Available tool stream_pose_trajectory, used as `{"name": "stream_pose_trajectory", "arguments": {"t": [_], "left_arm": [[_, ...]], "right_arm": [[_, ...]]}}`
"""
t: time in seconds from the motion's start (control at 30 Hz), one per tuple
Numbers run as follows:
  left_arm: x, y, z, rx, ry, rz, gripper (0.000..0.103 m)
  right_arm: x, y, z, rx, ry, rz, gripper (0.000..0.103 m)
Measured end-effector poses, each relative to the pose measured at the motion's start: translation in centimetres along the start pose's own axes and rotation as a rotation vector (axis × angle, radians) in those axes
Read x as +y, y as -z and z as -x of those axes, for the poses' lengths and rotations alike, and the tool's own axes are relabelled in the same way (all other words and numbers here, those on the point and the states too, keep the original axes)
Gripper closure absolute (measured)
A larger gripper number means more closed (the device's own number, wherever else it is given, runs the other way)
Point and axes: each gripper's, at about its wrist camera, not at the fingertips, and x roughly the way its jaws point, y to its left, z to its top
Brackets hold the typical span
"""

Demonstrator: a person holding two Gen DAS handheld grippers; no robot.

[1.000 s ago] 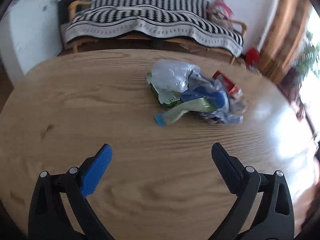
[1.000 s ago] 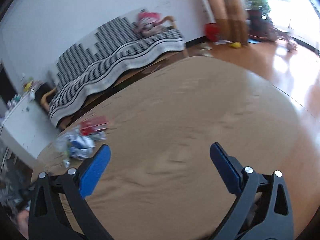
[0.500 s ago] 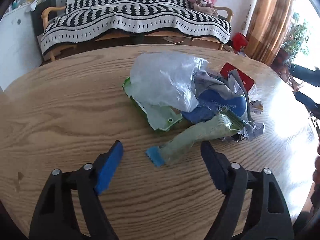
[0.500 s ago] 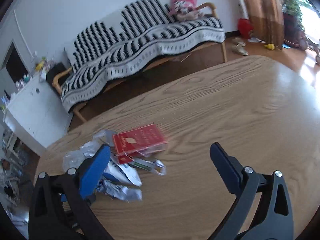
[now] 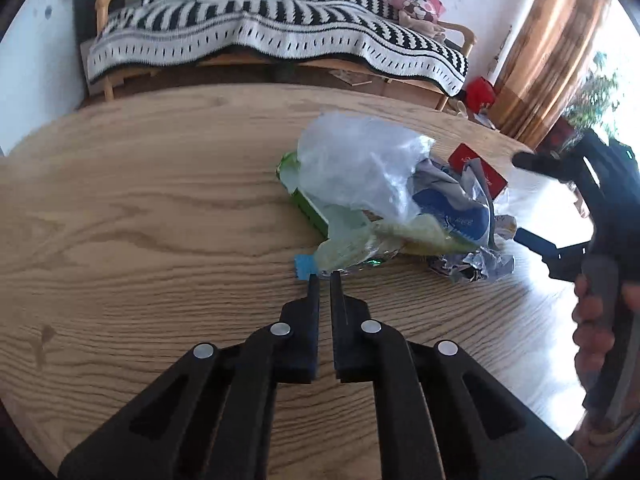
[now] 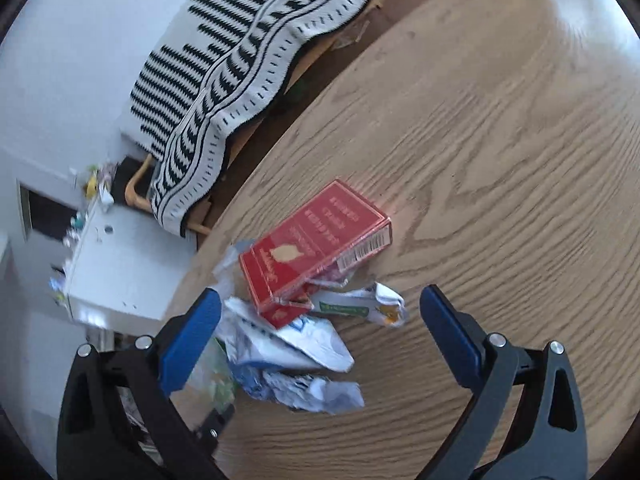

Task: Collect trash
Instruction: 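Move both open tools back over the trash on the table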

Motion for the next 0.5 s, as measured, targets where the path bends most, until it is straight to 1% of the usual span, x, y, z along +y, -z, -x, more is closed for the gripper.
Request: {"name": "stream_pose_trajectory", "arguments": {"t": [0.13, 0.2, 0.23, 0.3, 0.33, 0.37, 0.4, 0.43, 0.5], "left_arm": [[-0.4, 0.2, 0.2, 0.000, 0.018, -0.020, 0.099], [-0.6, 0.2, 0.2, 0.006, 0.014, -0.036, 0.098], [-0.8, 0.3, 0.1, 0.008, -0.013, -0.049, 0.091], [-0.9, 0.2, 0.2, 0.004, -0.051, -0.069, 0.050], [-0.9, 0.2, 0.3, -0.009, -0.065, -0.073, 0.017], [-0.8, 0.3, 0.8, -0.043, -0.063, -0.069, 0.014], [-0.7, 0.3, 1.2, -0.056, -0.048, -0.065, 0.014], [-0.6, 0.2, 1.4, -0.052, -0.033, -0.057, 0.013], [-0.3, 0.0, 1.7, -0.047, 0.003, -0.009, 0.012]], "right_arm": [[-0.8, -0.8, -0.8, 0.020, -0.069, -0.120, 0.007], [-0.8, -1.2, -1.0, 0.021, -0.083, -0.145, 0.007], [-0.8, -1.4, -1.2, 0.022, -0.090, -0.151, 0.007], [-0.5, -1.6, -1.3, 0.021, -0.088, -0.136, 0.007], [-0.4, -1.5, -1.4, 0.022, -0.085, -0.120, 0.007], [-0.3, -1.4, -1.3, 0.026, -0.074, -0.092, 0.007], [-0.2, -1.2, -1.1, 0.027, -0.064, -0.071, 0.007], [-0.2, -0.9, -0.8, 0.025, -0.054, -0.041, 0.007], [-0.3, -0.4, -0.2, 0.025, -0.034, -0.004, 0.007]]}}
